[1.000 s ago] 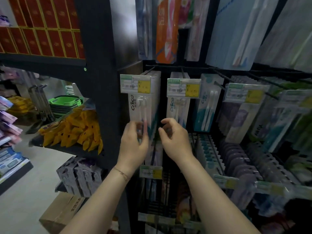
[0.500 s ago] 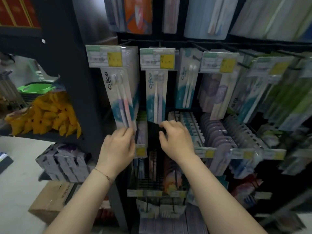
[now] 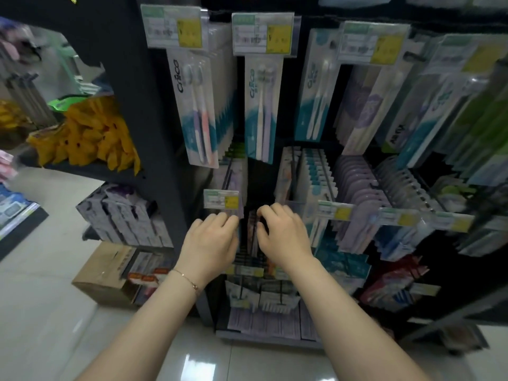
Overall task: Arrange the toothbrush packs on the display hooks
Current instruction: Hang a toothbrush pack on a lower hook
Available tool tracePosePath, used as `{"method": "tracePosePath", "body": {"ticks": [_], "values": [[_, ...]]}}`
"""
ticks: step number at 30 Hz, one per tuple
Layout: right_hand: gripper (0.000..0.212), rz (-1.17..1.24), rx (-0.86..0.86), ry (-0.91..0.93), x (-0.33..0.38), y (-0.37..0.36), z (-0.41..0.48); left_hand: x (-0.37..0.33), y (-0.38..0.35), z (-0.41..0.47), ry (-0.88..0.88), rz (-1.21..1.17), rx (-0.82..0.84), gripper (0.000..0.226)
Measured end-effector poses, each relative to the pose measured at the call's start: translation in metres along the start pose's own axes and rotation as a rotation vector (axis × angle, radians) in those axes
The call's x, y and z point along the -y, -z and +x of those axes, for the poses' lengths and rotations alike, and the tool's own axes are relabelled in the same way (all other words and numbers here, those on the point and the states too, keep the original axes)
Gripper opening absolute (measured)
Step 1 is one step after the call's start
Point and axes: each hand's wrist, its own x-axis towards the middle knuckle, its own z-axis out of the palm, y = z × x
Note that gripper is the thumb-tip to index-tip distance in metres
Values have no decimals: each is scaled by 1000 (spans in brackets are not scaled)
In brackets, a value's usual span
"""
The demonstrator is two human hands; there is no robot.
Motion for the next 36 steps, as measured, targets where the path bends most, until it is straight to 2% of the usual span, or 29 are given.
{"method": "tracePosePath", "body": {"ticks": [3, 6, 11, 16, 18, 22, 25, 29, 31, 36], "values": [[19, 28, 95, -42, -3, -14, -6, 8, -14, -8, 57, -14, 62, 9], [24, 64, 210, -93, -7, -32, -5, 18, -29, -12, 119, -53, 158, 14], [27, 310, 294, -344, -11, -62, 9, 41, -57, -5, 226, -137, 259, 21], [27, 462, 331, -504, -20, -96, 32, 60, -79, 18, 425, -418, 329, 47], [28, 524, 331, -555, -23, -109, 43, 68, -91, 28, 515, -564, 339, 46], [37, 775, 261, -680, -21, -132, 73, 74, -102, 57, 660, -756, 304, 17], [42, 968, 147, -753, -17, -145, 93, 72, -94, 77, 628, -847, 248, 32], [31, 1033, 64, -759, -17, -153, 107, 77, -105, 94, 607, -958, 144, 13], [25, 1064, 48, -789, -16, -156, 111, 81, -109, 98, 658, -960, 129, 16], [17, 1046, 0, -828, -17, -164, 117, 87, -121, 99, 762, -1154, 101, 18]]}}
